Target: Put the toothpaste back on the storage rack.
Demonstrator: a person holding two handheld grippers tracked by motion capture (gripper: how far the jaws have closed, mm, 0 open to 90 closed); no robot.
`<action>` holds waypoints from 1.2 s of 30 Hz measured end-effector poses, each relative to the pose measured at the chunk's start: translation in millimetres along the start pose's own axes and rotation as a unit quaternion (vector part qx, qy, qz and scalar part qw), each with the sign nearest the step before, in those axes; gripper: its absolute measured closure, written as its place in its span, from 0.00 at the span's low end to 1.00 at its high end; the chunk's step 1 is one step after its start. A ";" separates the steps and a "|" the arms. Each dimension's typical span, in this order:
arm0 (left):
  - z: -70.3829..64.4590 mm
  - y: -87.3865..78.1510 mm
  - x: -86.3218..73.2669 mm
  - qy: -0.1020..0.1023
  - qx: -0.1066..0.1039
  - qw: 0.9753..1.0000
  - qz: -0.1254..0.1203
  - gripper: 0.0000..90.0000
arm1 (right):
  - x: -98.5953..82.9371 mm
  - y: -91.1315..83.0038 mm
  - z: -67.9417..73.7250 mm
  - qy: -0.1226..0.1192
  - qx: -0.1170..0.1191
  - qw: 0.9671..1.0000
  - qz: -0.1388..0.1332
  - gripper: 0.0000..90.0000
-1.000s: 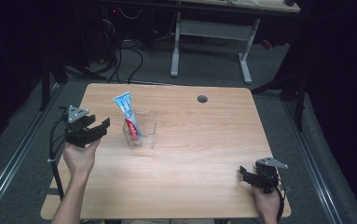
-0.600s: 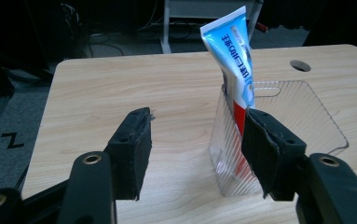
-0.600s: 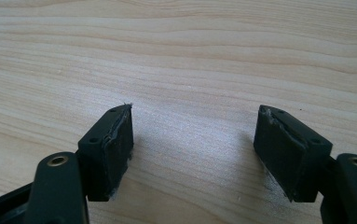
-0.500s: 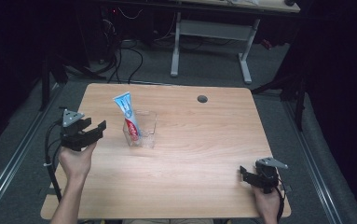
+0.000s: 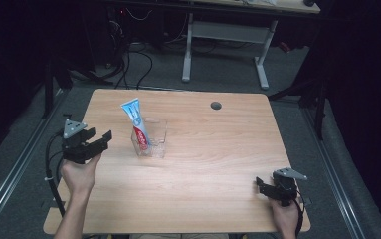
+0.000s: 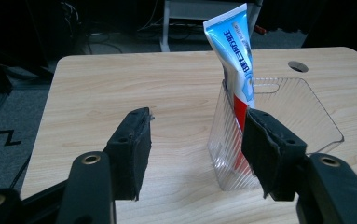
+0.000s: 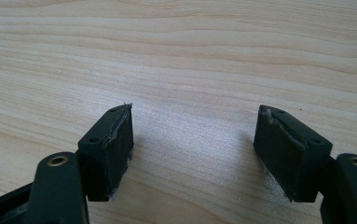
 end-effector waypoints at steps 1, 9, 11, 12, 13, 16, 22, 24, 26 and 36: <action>0.3 -0.8 -0.5 0.001 0.001 1.000 -0.002 0.48 | 0.0 0.0 0.0 0.000 0.000 1.000 0.000 0.32; 2.4 -5.5 -4.0 -0.001 0.002 1.000 -0.004 0.48 | 0.0 0.1 0.0 0.000 0.000 1.000 0.000 0.32; 2.8 -6.6 -5.0 -0.002 0.001 1.000 -0.004 0.48 | 0.0 0.0 0.1 0.000 0.000 1.000 0.000 0.32; 3.0 -7.0 -5.5 -0.002 0.001 1.000 -0.004 0.48 | 0.0 0.0 0.0 0.000 0.000 1.000 0.000 0.32; 3.2 -7.4 -6.2 -0.001 0.001 1.000 -0.004 0.48 | 0.0 0.0 0.1 0.000 0.000 1.000 0.000 0.32; 4.0 -8.3 -8.3 -0.002 0.002 1.000 -0.003 0.48 | 0.0 0.1 0.1 0.000 0.000 1.000 0.000 0.32; 5.2 -10.3 -11.7 -0.011 -0.002 1.000 -0.004 0.48 | 0.0 0.0 0.1 0.000 0.000 1.000 0.000 0.32; 5.2 -10.9 -12.7 -0.014 -0.004 1.000 -0.005 0.48 | 0.0 0.0 0.1 0.000 0.000 1.000 0.000 0.32; 5.5 -11.4 -13.9 -0.015 -0.004 1.000 -0.004 0.48 | 0.0 0.0 0.1 0.000 0.000 1.000 0.000 0.32; 7.5 -12.9 -21.0 -0.019 -0.004 1.000 -0.001 0.48 | 0.0 0.0 0.1 0.000 0.000 1.000 0.000 0.32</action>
Point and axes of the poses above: each handheld gripper's, and its own axes: y roughly forward along the jaws, x roughly out of its top, z roughly to its left, the point moved 5 cm from there along y, roughly forward along the jaws, and after that the axes turned 12 degrees about -z, right-handed, at the moved point
